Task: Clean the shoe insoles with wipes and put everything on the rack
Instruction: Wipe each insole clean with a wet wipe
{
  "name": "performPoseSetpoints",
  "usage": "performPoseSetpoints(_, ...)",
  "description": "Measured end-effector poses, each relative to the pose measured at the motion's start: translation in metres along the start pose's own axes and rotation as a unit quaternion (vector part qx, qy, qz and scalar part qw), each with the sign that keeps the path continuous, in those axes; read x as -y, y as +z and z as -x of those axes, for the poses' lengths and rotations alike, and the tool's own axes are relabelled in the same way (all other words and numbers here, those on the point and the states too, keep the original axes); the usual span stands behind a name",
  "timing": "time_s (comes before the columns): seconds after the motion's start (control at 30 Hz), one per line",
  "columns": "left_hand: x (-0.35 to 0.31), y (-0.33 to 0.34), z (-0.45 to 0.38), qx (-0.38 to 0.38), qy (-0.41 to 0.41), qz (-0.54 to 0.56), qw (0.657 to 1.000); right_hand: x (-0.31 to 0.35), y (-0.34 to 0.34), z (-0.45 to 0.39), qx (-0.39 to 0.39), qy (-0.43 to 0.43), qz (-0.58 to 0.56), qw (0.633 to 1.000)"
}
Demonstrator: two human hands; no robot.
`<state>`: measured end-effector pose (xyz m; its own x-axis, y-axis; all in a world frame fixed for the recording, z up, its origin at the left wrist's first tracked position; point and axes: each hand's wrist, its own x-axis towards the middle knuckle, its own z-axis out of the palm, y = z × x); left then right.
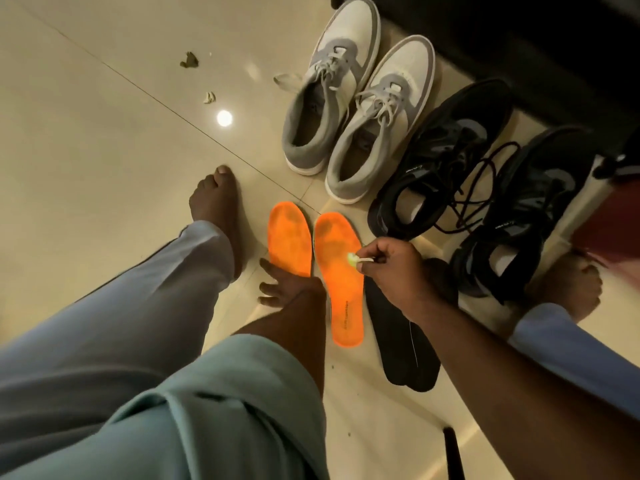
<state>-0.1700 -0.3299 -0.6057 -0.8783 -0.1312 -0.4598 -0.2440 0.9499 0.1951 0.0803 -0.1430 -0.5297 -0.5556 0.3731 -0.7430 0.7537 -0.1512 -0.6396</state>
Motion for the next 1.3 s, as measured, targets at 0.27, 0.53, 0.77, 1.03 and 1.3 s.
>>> performPoseSetpoints(0.27, -0.021, -0.05, 0.032, 0.065, -0.047, 0.045, 0.996, 0.048, -0.041, 0.049, -0.127, -0.05, -0.018, 0.991)
performPoseSetpoints(0.53, -0.19, -0.085, 0.35, 0.166, 0.379, -0.031, 0.91, 0.107, -0.167, 0.172, -0.237, -0.157, 0.035, 0.958)
performPoseSetpoints(0.77, -0.283, -0.149, 0.475, 0.153, 0.57, -0.047, 0.806, 0.114, -0.273, 0.274, -0.371, -0.246, 0.046, 0.894)
performPoseSetpoints(1.03, -0.356, -0.144, 0.56, 0.106, 0.684, -0.025, 0.721, 0.126, -0.386, 0.313, -0.444, -0.287, 0.075, 0.846)
performPoseSetpoints(1.3, -0.401, -0.102, 0.578, 0.157, 0.66, -0.011, 0.734, 0.128, -0.465, 0.29, -0.501, -0.237, 0.061, 0.83)
